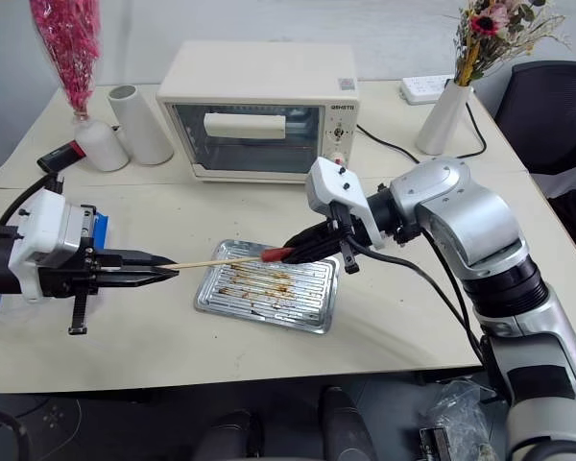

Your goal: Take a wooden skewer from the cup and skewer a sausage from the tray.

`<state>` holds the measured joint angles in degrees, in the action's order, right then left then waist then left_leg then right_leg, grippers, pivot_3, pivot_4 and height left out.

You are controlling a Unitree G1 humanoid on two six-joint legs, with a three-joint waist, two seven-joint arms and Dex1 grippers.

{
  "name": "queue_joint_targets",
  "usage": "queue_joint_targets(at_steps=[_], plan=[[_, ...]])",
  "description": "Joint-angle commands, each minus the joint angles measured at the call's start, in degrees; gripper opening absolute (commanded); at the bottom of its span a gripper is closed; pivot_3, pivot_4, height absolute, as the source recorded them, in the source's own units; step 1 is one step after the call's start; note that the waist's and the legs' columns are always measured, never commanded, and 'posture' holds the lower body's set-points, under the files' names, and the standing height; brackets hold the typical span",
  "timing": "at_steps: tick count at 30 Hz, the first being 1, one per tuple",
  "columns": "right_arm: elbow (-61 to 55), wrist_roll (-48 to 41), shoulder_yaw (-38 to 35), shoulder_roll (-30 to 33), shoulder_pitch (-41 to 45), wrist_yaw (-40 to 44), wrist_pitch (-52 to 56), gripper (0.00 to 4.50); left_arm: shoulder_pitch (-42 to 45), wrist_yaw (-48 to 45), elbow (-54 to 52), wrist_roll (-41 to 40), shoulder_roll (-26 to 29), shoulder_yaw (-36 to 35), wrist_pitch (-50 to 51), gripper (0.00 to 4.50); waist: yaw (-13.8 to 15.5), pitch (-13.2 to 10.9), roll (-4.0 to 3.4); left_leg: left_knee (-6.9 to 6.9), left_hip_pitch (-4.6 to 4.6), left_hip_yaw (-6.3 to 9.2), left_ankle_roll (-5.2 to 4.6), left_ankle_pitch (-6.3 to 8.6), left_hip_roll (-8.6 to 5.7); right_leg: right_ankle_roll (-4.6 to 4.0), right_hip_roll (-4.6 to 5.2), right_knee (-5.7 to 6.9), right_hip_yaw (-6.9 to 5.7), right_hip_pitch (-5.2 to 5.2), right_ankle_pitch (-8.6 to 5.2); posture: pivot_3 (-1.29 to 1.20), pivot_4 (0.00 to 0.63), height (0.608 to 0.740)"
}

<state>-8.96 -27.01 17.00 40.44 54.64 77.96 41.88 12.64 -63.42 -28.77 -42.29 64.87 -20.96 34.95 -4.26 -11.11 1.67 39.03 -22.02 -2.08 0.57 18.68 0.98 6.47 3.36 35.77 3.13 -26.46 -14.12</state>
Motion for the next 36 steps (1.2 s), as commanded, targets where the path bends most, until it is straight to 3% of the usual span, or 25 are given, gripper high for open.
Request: queue_joint_targets(at_steps=[1, 30, 36], plan=[[-2.2, -1.3, -2.6, 0.3, 0.1, -0.5, 0.2, 0.08, 0.9, 0.0, -0.5, 0.2, 0.0, -0.1, -0.8, 0.00, 0.0, 0.0, 0.00, 0.00, 0.00, 0.00, 0.00, 0.00, 0.00, 0.00, 0.00, 0.00, 0.00, 0.00, 0.00, 0.00, 0.150, 0.740], [-4.2, -3.7, -2.4, -5.0, 2.4, -1.4, 2.0, 0.08, 8.3, 2.3, 0.3, 1.9, -4.9, 7.6, -0.7, 0.00, 0.7, 0.0, 0.00, 0.06, -0.02, 0.00, -0.01, -0.01, -0.02, 0.01, -0.01, 0.06, 0.01, 0.00, 0.01, 0.00, 0.150, 0.740], [-4.1, -2.2, -1.9, -4.6, 2.2, -1.3, 0.9, 1.94, 7.0, 2.7, 0.2, 2.5, -5.0, 6.5, -0.6, 0.00, 1.1, 0.0, 0.00, 0.07, -0.03, 0.01, -0.02, -0.01, -0.01, 0.02, -0.01, 0.08, -0.02, -0.01, 0.01, 0.00, 0.150, 0.740]])
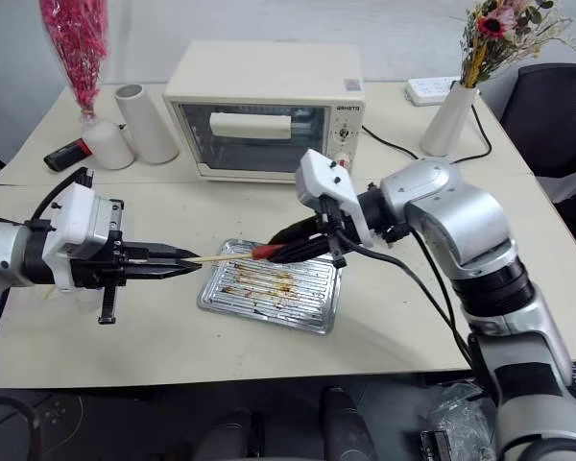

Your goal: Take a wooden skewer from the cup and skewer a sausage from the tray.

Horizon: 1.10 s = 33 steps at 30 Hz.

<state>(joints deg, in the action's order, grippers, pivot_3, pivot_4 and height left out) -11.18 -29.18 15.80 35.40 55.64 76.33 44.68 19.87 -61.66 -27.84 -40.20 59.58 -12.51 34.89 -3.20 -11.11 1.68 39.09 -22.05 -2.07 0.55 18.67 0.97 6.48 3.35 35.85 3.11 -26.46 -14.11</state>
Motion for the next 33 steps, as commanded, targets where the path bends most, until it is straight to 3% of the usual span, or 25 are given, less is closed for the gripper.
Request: queue_joint_targets(at_steps=[1, 8, 14, 20, 31, 33], plan=[[-1.7, 0.6, -0.5, 0.5, 1.3, 0.1, -2.5, 2.24, -0.9, 1.3, -0.9, 0.5, 0.3, -2.5, -0.5, 0.00, 0.1, 0.0, 0.00, 0.00, 0.00, 0.00, 0.00, 0.00, 0.00, 0.00, 0.01, 0.00, -0.01, 0.00, 0.00, 0.00, 0.150, 0.740], [3.4, 4.1, -2.1, 1.3, 3.6, -0.9, -6.4, 2.24, -10.7, 7.1, -4.9, 0.6, -1.5, -11.3, 1.3, 0.00, -0.1, 0.0, 0.00, 0.01, 0.01, -0.01, -0.01, 0.00, 0.01, 0.00, 0.04, 0.00, 0.03, -0.01, 0.00, 0.00, 0.150, 0.740], [5.7, 2.6, -7.5, 1.4, 5.8, -5.1, -4.4, 2.24, -22.9, 24.8, -11.2, 9.1, -9.0, -23.1, 7.3, 0.00, 0.1, 0.0, 0.00, 0.00, 0.00, 0.03, -0.01, 0.00, 0.04, 0.00, 0.10, -0.02, 0.00, -0.01, 0.00, 0.00, 0.150, 0.740], [1.4, -2.4, -11.4, 1.1, 4.1, -8.5, 1.6, 2.24, -27.2, 37.4, -10.9, 14.8, -15.6, -32.2, 13.8, 0.00, 0.1, 0.0, 0.01, 0.00, 0.00, 0.05, -0.02, 0.00, 0.14, 0.00, 0.16, 0.00, -0.01, 0.00, 0.00, 0.00, 0.150, 0.740], [-1.7, -6.6, -12.3, 0.9, 3.7, -12.5, 4.6, 2.24, -26.4, 45.5, -5.8, 19.0, -19.3, -32.5, 19.4, 0.00, 0.1, 0.0, 0.06, 0.00, 0.00, 0.06, -0.02, -0.01, 0.21, 0.00, 0.19, -0.20, -0.04, 0.02, 0.00, 0.00, 0.150, 0.740], [-1.6, -6.6, -12.2, 1.1, 3.7, -12.9, 4.3, 2.29, -25.8, 47.7, -6.6, 19.6, -20.3, -32.1, 22.0, 0.58, 0.1, 0.0, 0.06, 0.00, 0.00, 0.06, -0.02, -0.01, 0.22, 0.00, 0.22, -0.21, -0.03, 0.02, 0.00, 0.00, 0.150, 0.740]])
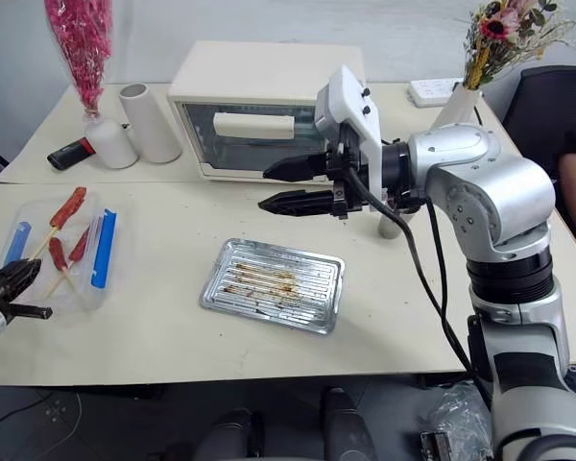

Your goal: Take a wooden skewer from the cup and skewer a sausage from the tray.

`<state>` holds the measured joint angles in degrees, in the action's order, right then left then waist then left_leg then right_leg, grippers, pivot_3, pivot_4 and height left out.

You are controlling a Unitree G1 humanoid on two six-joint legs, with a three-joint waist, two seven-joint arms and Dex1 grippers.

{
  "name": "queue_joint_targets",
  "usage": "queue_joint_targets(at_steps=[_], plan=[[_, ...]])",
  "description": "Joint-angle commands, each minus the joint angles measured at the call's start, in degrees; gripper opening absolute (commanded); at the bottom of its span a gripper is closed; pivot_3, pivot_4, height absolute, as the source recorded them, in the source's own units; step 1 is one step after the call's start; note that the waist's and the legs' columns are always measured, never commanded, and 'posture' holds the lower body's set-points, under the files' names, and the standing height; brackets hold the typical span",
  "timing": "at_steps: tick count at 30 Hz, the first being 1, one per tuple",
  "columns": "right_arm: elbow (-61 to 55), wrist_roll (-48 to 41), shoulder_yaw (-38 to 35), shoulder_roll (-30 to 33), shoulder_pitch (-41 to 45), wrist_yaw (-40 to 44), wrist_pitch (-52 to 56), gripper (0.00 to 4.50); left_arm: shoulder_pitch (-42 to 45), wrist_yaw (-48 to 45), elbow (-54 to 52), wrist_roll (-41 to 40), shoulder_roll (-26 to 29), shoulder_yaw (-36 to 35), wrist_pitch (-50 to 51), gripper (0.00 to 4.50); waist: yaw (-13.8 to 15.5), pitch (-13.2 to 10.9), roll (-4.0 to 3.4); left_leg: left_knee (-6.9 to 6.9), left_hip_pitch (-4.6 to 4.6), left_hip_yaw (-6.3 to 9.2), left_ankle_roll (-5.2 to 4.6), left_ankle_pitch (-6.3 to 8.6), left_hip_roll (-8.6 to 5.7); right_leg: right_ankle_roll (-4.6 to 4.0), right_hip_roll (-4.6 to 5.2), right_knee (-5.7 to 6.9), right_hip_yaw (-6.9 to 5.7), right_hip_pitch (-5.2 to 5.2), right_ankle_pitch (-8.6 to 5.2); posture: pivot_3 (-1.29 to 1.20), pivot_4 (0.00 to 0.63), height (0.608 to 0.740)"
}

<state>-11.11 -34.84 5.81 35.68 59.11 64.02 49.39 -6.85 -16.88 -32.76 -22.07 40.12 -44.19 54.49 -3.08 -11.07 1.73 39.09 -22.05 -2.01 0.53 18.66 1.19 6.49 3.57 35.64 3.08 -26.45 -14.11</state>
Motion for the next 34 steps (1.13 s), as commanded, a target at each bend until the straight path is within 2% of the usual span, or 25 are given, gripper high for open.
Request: queue_joint_targets(at_steps=[1, 10, 12, 14, 18, 19, 21, 22, 24, 26, 30, 34], plan=[[-1.6, -0.9, -2.2, 0.9, 0.1, -0.8, -0.5, 2.29, 1.1, 3.9, -2.0, 1.6, -1.3, -0.3, 3.7, 0.81, 0.0, 0.0, 0.00, 0.00, 0.00, 0.00, 0.00, 0.00, 0.00, 0.00, 0.01, 0.00, 0.00, 0.00, 0.00, 0.00, 0.150, 0.740], [-0.9, 0.0, -2.4, 3.1, -1.7, -1.3, -1.5, 2.29, 2.7, 4.4, -3.0, 0.7, -2.1, -3.5, 6.3, 3.37, 0.0, 0.0, 0.03, 0.00, -0.01, 0.00, 0.01, 0.00, 0.03, 0.00, 0.02, -0.02, -0.01, 0.00, 0.00, 0.00, 0.150, 0.740], [-0.6, -0.7, -3.0, 4.3, -2.5, -1.3, -0.1, 2.67, 2.8, 3.3, -3.1, -0.4, -1.8, -5.6, 6.9, 3.97, 0.0, 0.0, 0.03, 0.00, -0.01, -0.01, 0.01, 0.00, 0.02, 0.00, 0.04, -0.04, 0.01, 0.00, 0.00, 0.00, 0.150, 0.740], [-0.6, -2.2, -5.0, 7.6, -4.3, 0.7, 1.1, 3.12, 1.6, 0.0, -2.6, -2.5, -0.6, -10.8, 7.0, 4.49, 0.0, 0.0, 0.05, 0.00, 0.00, 0.00, 0.01, 0.00, 0.03, 0.00, 0.04, -0.05, 0.00, 0.00, 0.00, 0.00, 0.150, 0.740], [2.1, -0.6, -8.6, 16.6, -9.8, 4.7, -1.4, 4.46, -6.3, -15.0, -0.6, -9.3, 4.3, -24.6, 5.7, 4.50, 0.1, 0.0, 0.07, -0.04, -0.08, 0.01, 0.00, 0.04, 0.07, -0.05, 0.06, -0.18, -0.06, -0.03, -0.03, 0.00, 0.150, 0.740], [2.5, -0.5, -9.0, 17.8, -10.6, 5.3, -1.8, 4.46, -8.1, -17.4, -0.6, -10.6, 4.9, -26.3, 5.5, 4.50, 0.1, 0.0, 0.06, -0.05, -0.05, -0.03, -0.03, 0.08, 0.08, -0.07, 0.06, -0.26, -0.16, 0.00, -0.04, 0.00, 0.150, 0.740], [6.1, -0.4, -11.3, 22.5, -14.2, 9.1, -2.9, 4.46, -15.8, -28.2, 1.4, -12.5, 5.4, -32.4, 0.6, 4.50, -0.1, 0.0, 0.04, -0.06, 0.02, -0.16, -0.07, 0.12, 0.04, -0.10, 0.16, -0.29, -0.21, 0.01, -0.06, 0.00, 0.150, 0.740], [8.3, 0.6, -12.0, 25.0, -16.5, 11.6, -5.0, 4.46, -19.4, -33.3, 3.3, -13.2, 5.4, -34.8, -2.1, 4.50, -0.1, 0.0, 0.04, -0.06, 0.02, -0.20, -0.06, 0.12, 0.05, -0.44, 0.14, -0.34, -0.21, 0.02, -0.24, 0.00, 0.150, 0.740], [12.0, 2.3, -12.9, 28.4, -20.3, 15.3, -9.1, 4.46, -24.5, -39.5, 6.8, -14.3, 5.7, -37.6, -5.2, 4.50, -0.1, 0.0, 0.05, -0.07, 0.05, -0.21, -0.07, 0.14, 0.05, -1.05, 0.12, -0.37, -0.24, 0.04, -0.59, 0.00, 0.150, 0.740], [16.1, 3.8, -13.6, 30.6, -23.4, 17.8, -12.6, 4.46, -28.7, -44.1, 9.7, -15.3, 6.2, -39.1, -6.8, 4.50, -0.1, 0.0, 0.04, -0.06, 0.09, -0.26, -0.07, 0.14, -0.08, -1.07, 0.04, -0.38, -0.25, 0.07, -0.60, 0.00, 0.150, 0.740], [22.4, 5.5, -13.9, 31.6, -24.6, 19.7, -16.2, 4.46, -34.6, -50.2, 11.2, -17.1, 6.2, -39.9, -8.9, 4.50, -0.5, 0.0, -0.02, -0.10, 0.94, -0.37, -0.03, 0.20, -0.06, -1.11, -0.12, -0.60, -0.26, 0.90, -0.64, 0.00, 0.150, 0.740], [26.3, 7.1, -13.2, 31.0, -23.4, 19.8, -18.0, 4.46, -35.3, -49.9, 11.7, -17.7, 6.5, -39.4, -10.0, 4.50, -0.6, 0.0, -0.02, -0.11, 0.98, -0.32, 0.03, 0.23, 0.36, -1.11, -0.28, -0.80, -0.19, 0.96, -0.64, 0.00, 0.150, 0.740]])
